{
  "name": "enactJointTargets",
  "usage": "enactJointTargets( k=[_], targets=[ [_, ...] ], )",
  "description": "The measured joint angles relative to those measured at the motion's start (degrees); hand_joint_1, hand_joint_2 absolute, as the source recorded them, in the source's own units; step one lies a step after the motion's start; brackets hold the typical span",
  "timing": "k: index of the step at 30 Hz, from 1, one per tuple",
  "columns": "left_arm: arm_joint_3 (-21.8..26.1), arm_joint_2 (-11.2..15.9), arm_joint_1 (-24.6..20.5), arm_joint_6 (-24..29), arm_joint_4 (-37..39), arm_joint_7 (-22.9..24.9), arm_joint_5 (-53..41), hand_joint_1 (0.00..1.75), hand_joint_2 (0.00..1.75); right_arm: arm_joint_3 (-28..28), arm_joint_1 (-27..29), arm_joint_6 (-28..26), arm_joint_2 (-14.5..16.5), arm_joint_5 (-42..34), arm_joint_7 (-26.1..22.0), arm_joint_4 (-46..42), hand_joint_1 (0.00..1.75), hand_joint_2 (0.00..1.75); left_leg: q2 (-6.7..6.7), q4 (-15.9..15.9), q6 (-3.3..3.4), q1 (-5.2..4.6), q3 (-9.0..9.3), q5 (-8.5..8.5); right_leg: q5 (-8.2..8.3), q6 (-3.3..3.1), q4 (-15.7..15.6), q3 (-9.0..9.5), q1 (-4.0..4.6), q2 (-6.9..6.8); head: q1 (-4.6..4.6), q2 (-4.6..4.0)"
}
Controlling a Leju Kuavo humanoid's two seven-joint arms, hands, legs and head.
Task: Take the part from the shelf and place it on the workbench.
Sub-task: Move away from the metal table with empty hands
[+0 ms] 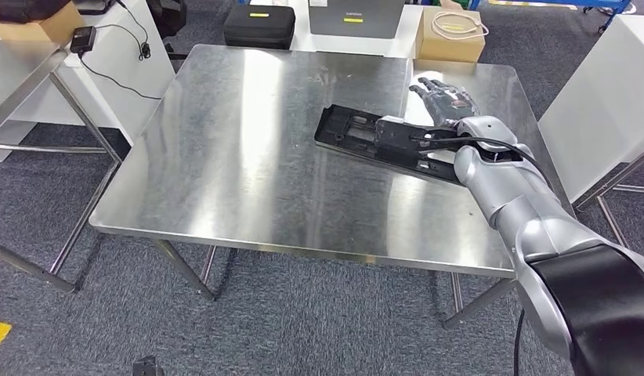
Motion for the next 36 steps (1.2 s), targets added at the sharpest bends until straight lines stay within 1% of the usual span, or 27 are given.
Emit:
enactJointTargets(
  k=[2, 3, 4, 6, 7, 8, 10, 12, 13, 15, 17, 18, 19, 20, 21, 23, 24, 25, 27, 28, 29, 30, 32, 33, 34, 35, 36],
  targets=[
    [0.02, -0.06, 0.02, -0.01, 0.00, 0.03, 0.00, 0.00, 0.00, 0.00, 0.33, 0.01, -0.11, 0.01, 0.00, 0.09, 0.00, 1.75, 0.02, 0.07, -0.17, -0.02, -1.36, 0.98, -3.28, 0.29, 7.14, -2.07, -0.28, 0.00, 0.09, 0.00],
    [0.03, -0.10, 0.04, -0.01, 0.00, 0.04, 0.00, 0.00, 0.00, 0.00, 0.51, 0.01, -0.15, 0.01, 0.00, 0.14, 0.00, 1.75, 0.01, 0.12, -0.34, -0.01, -2.02, 1.46, -3.66, 0.78, 8.45, -1.91, -0.43, -0.01, 0.10, 0.00],
    [0.04, -0.14, 0.04, -0.01, 0.00, 0.05, 0.00, 0.00, 0.00, 0.00, 0.60, 0.01, -0.16, 0.01, 0.00, 0.19, 0.00, 1.75, 0.00, 0.20, -0.56, 0.02, -2.69, 1.90, -3.15, 1.42, 7.44, -0.54, -0.60, -0.02, 0.11, 0.00],
    [0.05, -0.21, 0.03, -0.01, 0.00, 0.07, 0.00, 0.00, 0.00, 0.00, 0.51, 0.01, -0.15, 0.01, 0.00, 0.22, 0.00, 1.75, 0.01, 0.75, -1.15, 0.10, -3.97, 2.59, -1.43, 2.48, -0.28, 4.94, -1.06, -0.05, 0.12, 0.00],
    [0.06, -0.23, 0.02, -0.01, 0.00, 0.08, 0.00, 0.00, 0.00, 0.00, 0.44, 0.00, -0.10, 0.00, 0.00, 0.21, 0.00, 1.75, -0.01, 1.13, -1.49, 0.07, -4.64, 2.87, -0.90, 2.55, -4.05, 7.60, -1.02, 0.05, 0.09, 0.00],
    [0.07, -0.25, 0.02, -0.01, 0.00, 0.10, 0.00, 0.00, 0.00, 0.00, 0.43, -0.01, -0.08, -0.01, -0.01, 0.21, 0.00, 1.75, -0.02, 1.57, -1.85, -0.01, -5.16, 3.12, -0.71, 2.40, -6.68, 9.21, -0.96, 0.17, 0.11, 0.00],
    [0.09, -0.24, 0.06, 0.01, 0.00, 0.13, 0.00, 0.00, 0.00, 0.00, 0.56, -0.04, -0.05, -0.01, -0.02, 0.22, 0.00, 1.75, -0.19, 2.17, -2.45, -0.12, -5.94, 3.74, -0.53, 1.76, -7.59, 9.60, -0.63, 0.44, 0.13, 0.00],
    [0.13, -0.22, 0.21, 0.01, 0.01, 0.18, 0.00, 0.00, 0.00, 0.00, 0.70, -0.06, 0.01, 0.01, -0.02, 0.26, 0.00, 1.75, -0.34, 2.67, -3.03, 0.10, -6.58, 3.73, 0.01, 0.99, -7.41, 8.79, -0.98, 0.37, 0.15, 0.00],
    [0.15, -0.21, 0.28, 0.01, 0.01, 0.21, 0.00, 0.00, 0.00, 0.00, 0.72, -0.07, 0.08, 0.03, -0.01, 0.27, 0.00, 1.75, -0.35, 3.59, -3.42, 0.29, -7.09, 2.52, 0.45, 0.37, -7.39, 8.40, -1.16, 0.30, 0.14, 0.00],
    [0.21, -0.18, 0.34, 0.00, 0.02, 0.25, -0.03, 0.00, 0.00, 0.00, 0.72, -0.09, 0.23, 0.09, 0.05, 0.29, 0.00, 1.75, -0.36, 8.78, -4.22, 0.66, -8.82, -2.53, 1.53, -0.77, -7.41, 7.44, -1.42, 0.15, 0.06, 0.00],
    [0.24, -0.19, 0.32, -0.01, 0.02, 0.25, -0.06, 0.00, 0.00, 0.00, 0.82, -0.10, 0.25, 0.15, 0.16, 0.32, 0.00, 1.75, -0.35, 16.48, -4.75, 0.89, -10.69, -7.25, 2.54, -1.04, -7.38, 6.24, -1.33, 0.09, 0.05, 0.00],
    [0.26, -0.19, 0.32, -0.01, 0.02, 0.26, -0.07, 0.00, 0.00, 0.00, 0.92, -0.10, 0.24, 0.19, 0.22, 0.33, 0.00, 1.75, -0.34, 18.85, -4.88, 1.03, -10.81, -7.99, 3.07, -0.95, -7.35, 5.57, -1.29, 0.08, 0.07, 0.00],
    [0.28, -0.19, 0.32, -0.01, 0.02, 0.26, -0.07, 0.00, 0.00, 0.00, 1.02, -0.10, 0.21, 0.21, 0.25, 0.34, 0.00, 1.75, -0.33, 19.37, -4.92, 1.15, -10.00, -7.63, 3.58, -0.79, -7.32, 4.92, -1.27, 0.09, 0.05, 0.00],
    [0.30, -0.18, 0.30, -0.01, 0.02, 0.27, -0.07, 0.00, 0.00, 0.00, 1.09, -0.11, 0.16, 0.25, 0.28, 0.34, 0.00, 1.75, -0.32, 17.63, -4.88, 1.24, -8.07, -6.43, 4.06, -0.59, -7.29, 4.32, -1.28, 0.11, 0.04, 0.00],
    [0.32, -0.17, 0.26, -0.02, 0.01, 0.27, -0.07, 0.00, 0.00, 0.00, 1.12, -0.14, 0.10, 0.29, 0.32, 0.34, 0.00, 1.75, -0.32, 14.30, -4.75, 1.30, -5.26, -5.13, 4.54, -0.34, -7.27, 3.80, -1.31, 0.13, 0.02, 0.00],
    [0.33, -0.16, 0.13, -0.06, 0.00, 0.27, -0.10, 0.00, 0.00, -0.03, 1.05, -0.20, -0.11, 0.34, 0.45, 0.29, 0.00, 1.75, -0.46, 6.93, -4.34, 1.13, 0.02, -4.71, 5.45, 0.36, -7.38, 3.21, -1.29, 0.09, 0.08, 0.00],
    [0.33, -0.16, 0.10, -0.08, 0.00, 0.27, -0.11, 0.00, 0.00, -0.04, 1.00, -0.25, -0.19, 0.36, 0.52, 0.27, 0.00, 1.75, -0.58, 4.79, -4.06, 0.92, 1.42, -4.97, 5.82, 0.73, -7.48, 3.14, -1.26, 0.03, 0.13, 0.00],
    [0.34, -0.15, 0.08, -0.10, 0.00, 0.27, -0.13, 0.00, 0.00, -0.06, 0.96, -0.28, -0.27, 0.37, 0.61, 0.25, 0.00, 1.75, -0.70, 3.87, -3.76, 0.64, 1.82, -5.27, 6.24, 1.22, -7.63, 3.12, -1.23, -0.04, 0.09, 0.00],
    [0.41, -0.16, 0.10, -0.08, 0.00, 0.28, -0.13, 0.00, 0.00, -0.07, 0.96, -0.34, -0.45, 0.40, 0.69, 0.27, 0.00, 1.75, -0.71, 3.44, -2.79, 0.33, 1.27, -4.11, 7.08, 2.13, -8.10, 3.02, -1.05, -0.10, -0.02, 0.00],
    [0.46, -0.19, 0.06, -0.07, 0.00, 0.29, -0.13, 0.00, 0.00, -0.08, 0.96, -0.36, -0.61, 0.43, 0.72, 0.30, 0.00, 1.75, -0.61, 3.00, -2.24, 0.28, 0.87, -3.32, 6.77, 2.31, -7.93, 2.59, -0.97, -0.10, -0.07, 0.00],
    [0.50, -0.20, 0.02, -0.03, 0.00, 0.29, -0.13, 0.00, 0.00, -0.08, 0.99, -0.37, -0.81, 0.45, 0.75, 0.33, 0.00, 1.75, -0.52, 2.56, -1.60, 0.26, 0.31, -2.37, 5.41, 2.08, -6.82, 1.84, -0.88, -0.09, 0.01, 0.00],
    [0.54, -0.21, -0.01, -0.01, 0.00, 0.29, -0.13, 0.00, 0.00, -0.09, 1.00, -0.37, -1.07, 0.47, 0.79, 0.36, 0.00, 1.75, -0.46, 2.26, -1.12, 0.26, -0.38, -1.48, 3.13, 1.59, -4.47, 0.80, -0.82, -0.09, 0.08, 0.00],
    [0.57, -0.21, 0.01, 0.03, 0.00, 0.29, -0.13, 0.00, 0.00, -0.10, 1.16, -0.38, -1.47, 0.50, 0.88, 0.40, 0.00, 1.75, -0.44, 2.22, -0.53, -0.03, -2.39, 0.14, -2.20, 0.77, 3.46, -1.64, -0.81, -0.06, 0.22, 0.00],
    [0.58, -0.21, 0.04, 0.02, 0.00, 0.28, -0.13, 0.00, 0.00, -0.10, 1.33, -0.39, -1.62, 0.51, 0.91, 0.43, 0.00, 1.75, -0.45, 2.25, -0.46, -0.17, -3.48, 0.96, -3.57, 0.87, 7.22, -2.33, -0.76, -0.06, 0.25, 0.00],
    [0.58, -0.23, 0.06, 0.02, 0.00, 0.28, -0.12, 0.00, 0.00, -0.10, 1.50, -0.39, -1.70, 0.52, 0.93, 0.45, 0.00, 1.75, -0.44, 2.29, -0.43, -0.29, -4.52, 1.74, -3.95, 1.19, 9.76, -2.42, -0.69, -0.05, 0.26, 0.00],
    [0.59, -0.26, 0.06, 0.02, 0.00, 0.27, -0.12, 0.00, 0.00, -0.11, 1.63, -0.40, -1.75, 0.52, 0.95, 0.47, 0.00, 1.75, -0.44, 2.32, -0.46, -0.44, -5.52, 2.50, -3.24, 1.63, 10.17, -1.46, -0.57, -0.05, 0.30, 0.00],
    [0.59, -0.28, 0.06, 0.02, 0.00, 0.27, -0.12, 0.00, 0.00, -0.11, 1.69, -0.43, -1.80, 0.53, 0.96, 0.48, 0.00, 1.75, -0.45, 2.34, -0.51, -0.59, -6.44, 3.23, -2.10, 1.91, 8.54, 0.53, -0.43, -0.05, 0.30, 0.00]
  ],
)
